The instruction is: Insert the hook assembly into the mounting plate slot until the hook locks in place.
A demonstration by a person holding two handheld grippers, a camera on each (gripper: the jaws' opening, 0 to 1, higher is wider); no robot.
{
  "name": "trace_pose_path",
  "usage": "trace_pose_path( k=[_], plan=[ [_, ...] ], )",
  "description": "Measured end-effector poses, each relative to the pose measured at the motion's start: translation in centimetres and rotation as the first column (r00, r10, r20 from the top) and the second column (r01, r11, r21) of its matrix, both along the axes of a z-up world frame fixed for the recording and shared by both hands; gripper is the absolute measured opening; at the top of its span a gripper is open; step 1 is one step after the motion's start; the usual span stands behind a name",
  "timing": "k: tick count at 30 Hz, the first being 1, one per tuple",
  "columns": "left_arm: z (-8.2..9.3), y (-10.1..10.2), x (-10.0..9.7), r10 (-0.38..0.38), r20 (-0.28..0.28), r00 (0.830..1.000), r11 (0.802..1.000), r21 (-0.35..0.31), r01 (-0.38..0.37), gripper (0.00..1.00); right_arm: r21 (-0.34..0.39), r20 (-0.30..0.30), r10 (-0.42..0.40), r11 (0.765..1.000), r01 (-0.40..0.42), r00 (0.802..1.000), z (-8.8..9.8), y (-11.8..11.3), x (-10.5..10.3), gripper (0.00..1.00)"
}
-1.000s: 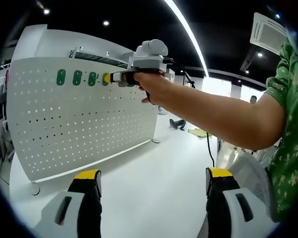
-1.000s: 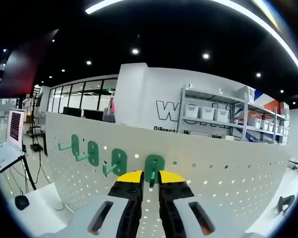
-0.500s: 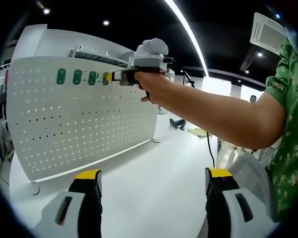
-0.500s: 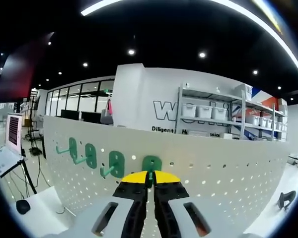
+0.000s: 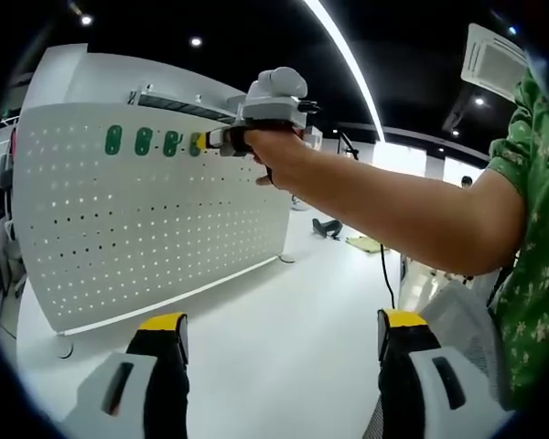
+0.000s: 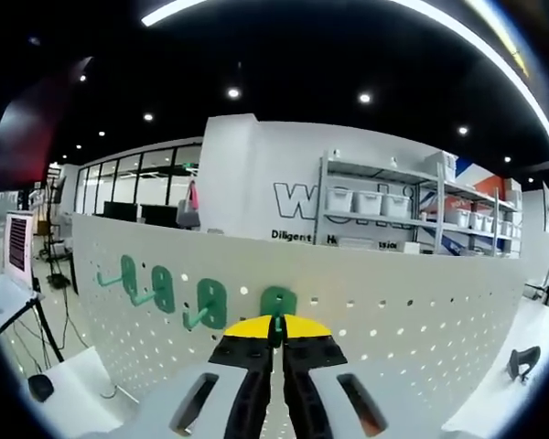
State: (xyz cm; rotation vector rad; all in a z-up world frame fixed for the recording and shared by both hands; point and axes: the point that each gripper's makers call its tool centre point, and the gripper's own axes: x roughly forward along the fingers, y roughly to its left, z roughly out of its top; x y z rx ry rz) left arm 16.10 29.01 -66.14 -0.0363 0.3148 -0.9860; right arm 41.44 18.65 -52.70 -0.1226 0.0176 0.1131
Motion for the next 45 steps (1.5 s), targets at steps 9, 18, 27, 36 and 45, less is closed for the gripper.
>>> trace_pose_path(
  k=[9,18,27,36,45],
  plan=[
    [-0.04,-0.11,-0.09,-0.005,0.000,1.000,1.000,-0.001,0.005,0.87,-0.057,-0.070,0.028,0.998,-0.032,0.997,0.13,-0.15,0.32,0.01],
    [0.03,-0.11,-0.06,-0.006,-0.001,1.000,1.000,-0.002,0.006,0.87,-0.042,-0.094,0.039,0.998,-0.043,0.995,0.05,-0.20,0.49,0.01],
    [-0.05,-0.24,-0.09,-0.009,-0.002,1.000,1.000,-0.002,0.009,0.87,-0.068,-0.146,0.065,0.995,-0.075,0.987,0.13,-0.32,0.54,0.00],
    [0.10,0.07,-0.02,-0.001,0.000,1.000,1.000,-0.006,0.001,0.87,-0.060,-0.094,0.036,0.997,-0.042,0.995,-0.08,-0.27,0.61,0.00],
    [-0.01,0.10,-0.13,0.002,-0.002,1.000,1.000,-0.008,-0.002,0.87,-0.090,-0.085,0.030,0.995,-0.038,0.996,-0.08,-0.20,0.63,0.00]
  ],
)
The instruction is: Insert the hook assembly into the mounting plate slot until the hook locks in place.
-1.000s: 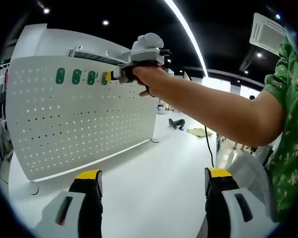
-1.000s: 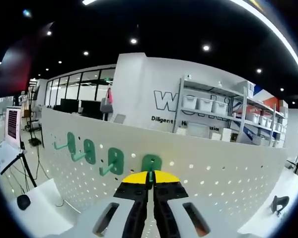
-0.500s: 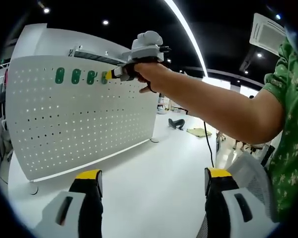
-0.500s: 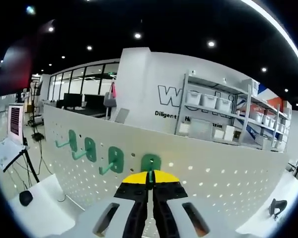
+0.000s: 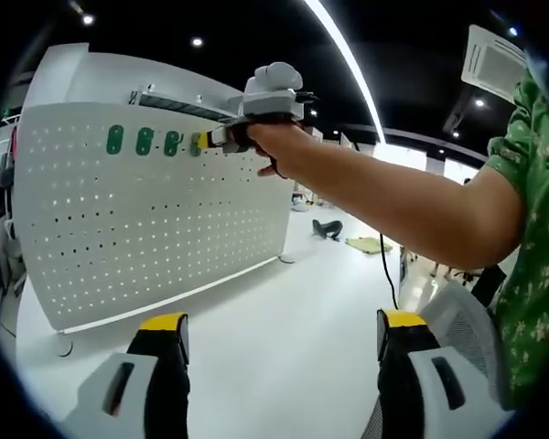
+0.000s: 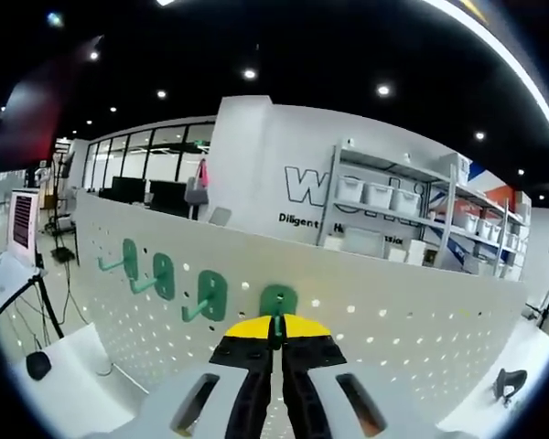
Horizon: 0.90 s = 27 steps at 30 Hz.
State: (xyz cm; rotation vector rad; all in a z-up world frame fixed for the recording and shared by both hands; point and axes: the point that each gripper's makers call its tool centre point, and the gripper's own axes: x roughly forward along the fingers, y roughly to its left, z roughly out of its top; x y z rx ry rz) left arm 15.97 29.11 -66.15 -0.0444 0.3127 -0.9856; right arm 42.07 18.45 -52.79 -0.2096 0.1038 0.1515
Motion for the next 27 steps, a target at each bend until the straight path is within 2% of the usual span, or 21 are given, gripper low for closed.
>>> trace_pose_path(
  k=[2,4,18,27],
  plan=[
    [0.03,-0.04,0.00,0.000,0.001,1.000,1.000,0.000,0.000,0.87,0.004,0.015,-0.002,1.000,0.002,1.000,-0.04,-0.07,-0.09,0.01],
    [0.07,-0.01,0.03,0.000,0.002,1.000,1.000,-0.001,0.000,0.87,0.042,0.032,-0.002,0.999,0.000,0.999,0.00,-0.18,-0.11,0.01],
    [0.16,0.23,0.28,0.009,0.004,1.000,1.000,-0.003,-0.009,0.86,0.055,0.133,-0.022,0.998,0.015,0.991,0.02,-0.02,0.07,0.00],
    [0.25,0.29,0.30,0.011,0.006,1.000,1.000,-0.003,-0.011,0.86,0.028,0.175,-0.025,0.999,0.020,0.984,0.14,-0.09,0.30,0.00]
  ],
)
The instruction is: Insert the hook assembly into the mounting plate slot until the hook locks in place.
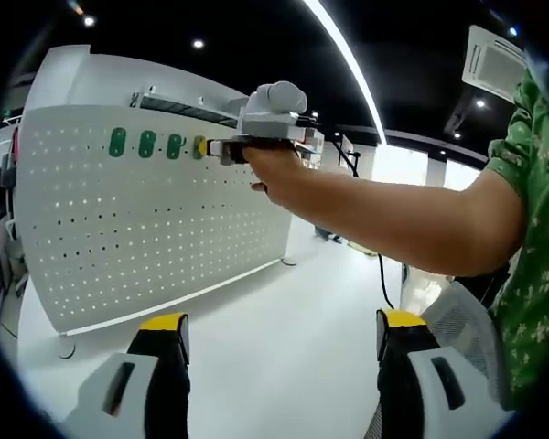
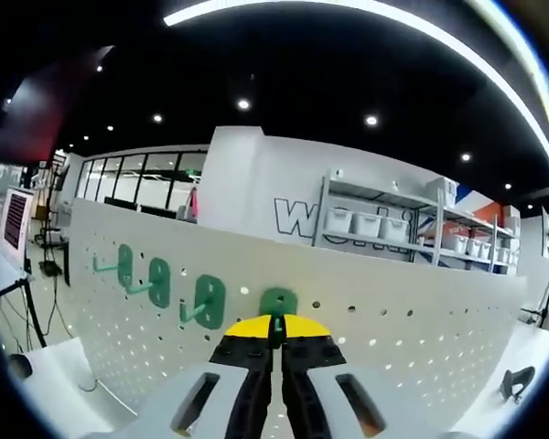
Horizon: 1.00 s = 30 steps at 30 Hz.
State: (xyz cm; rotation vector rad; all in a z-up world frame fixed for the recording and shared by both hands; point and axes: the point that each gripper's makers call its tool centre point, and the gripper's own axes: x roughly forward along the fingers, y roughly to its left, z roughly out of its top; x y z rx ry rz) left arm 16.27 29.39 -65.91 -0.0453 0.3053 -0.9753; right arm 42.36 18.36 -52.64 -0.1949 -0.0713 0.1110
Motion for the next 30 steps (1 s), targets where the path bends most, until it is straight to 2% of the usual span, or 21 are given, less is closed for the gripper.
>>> trace_pose_path(
  k=[7,14,16,17,22,24,27,30],
  plan=[
    [0.00,-0.11,-0.10,-0.003,-0.002,1.000,1.000,-0.001,0.003,0.86,-0.015,0.026,0.002,1.000,-0.001,1.000,0.06,0.03,0.21,0.01],
    [0.03,-0.08,-0.09,-0.001,-0.002,1.000,1.000,0.002,0.001,0.86,-0.015,-0.017,0.000,1.000,0.000,1.000,-0.03,0.10,0.12,0.00],
    [0.11,-0.17,-0.16,-0.003,0.000,1.000,1.000,0.003,0.003,0.86,-0.027,-0.016,0.002,1.000,-0.003,1.000,-0.09,0.17,0.05,0.00],
    [0.14,-0.18,-0.16,-0.003,0.001,1.000,1.000,0.002,0.003,0.86,-0.057,-0.014,-0.002,0.998,0.001,1.000,-0.12,0.15,0.07,0.00],
    [0.28,-0.17,-0.23,-0.004,0.005,1.000,1.000,0.005,0.004,0.86,-0.034,-0.018,0.000,0.999,-0.001,1.000,-0.13,0.12,0.14,0.01],
    [0.30,-0.13,-0.25,-0.003,0.006,1.000,1.000,0.006,0.003,0.86,-0.071,-0.012,-0.001,0.997,0.000,1.000,-0.12,0.23,0.16,0.02],
    [0.22,0.05,-0.28,0.001,0.004,1.000,1.000,0.009,-0.001,0.86,-0.053,-0.018,0.009,0.999,-0.010,1.000,-0.18,0.15,0.21,0.02],
    [0.17,0.13,-0.30,0.004,0.003,1.000,1.000,0.010,-0.004,0.86,-0.070,-0.023,0.012,0.997,-0.014,1.000,-0.21,0.18,0.18,0.03]
  ],
)
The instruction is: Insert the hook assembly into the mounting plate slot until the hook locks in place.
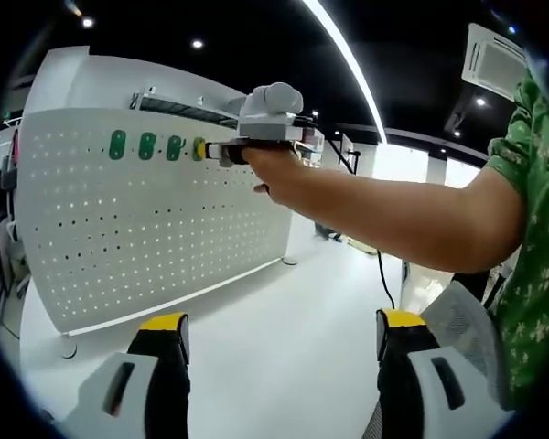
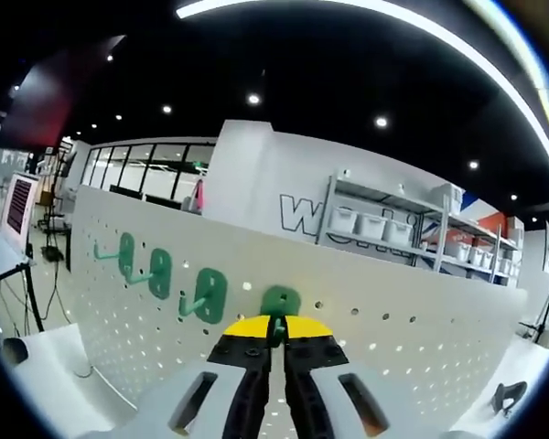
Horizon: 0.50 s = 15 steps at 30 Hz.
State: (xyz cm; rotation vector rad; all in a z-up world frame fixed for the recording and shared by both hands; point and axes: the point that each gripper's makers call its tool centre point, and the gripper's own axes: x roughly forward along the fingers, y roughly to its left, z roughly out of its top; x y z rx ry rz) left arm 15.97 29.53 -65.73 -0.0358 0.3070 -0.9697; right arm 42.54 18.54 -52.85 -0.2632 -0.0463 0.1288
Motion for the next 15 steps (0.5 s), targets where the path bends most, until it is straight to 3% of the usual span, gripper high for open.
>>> trace_pose_path(
  k=[15],
  plan=[
    [0.18,-0.11,-0.18,0.004,0.004,1.000,1.000,0.002,-0.004,0.87,0.026,-0.024,0.001,1.000,0.000,1.000,-0.55,-0.26,-0.65,0.12]
  ],
)
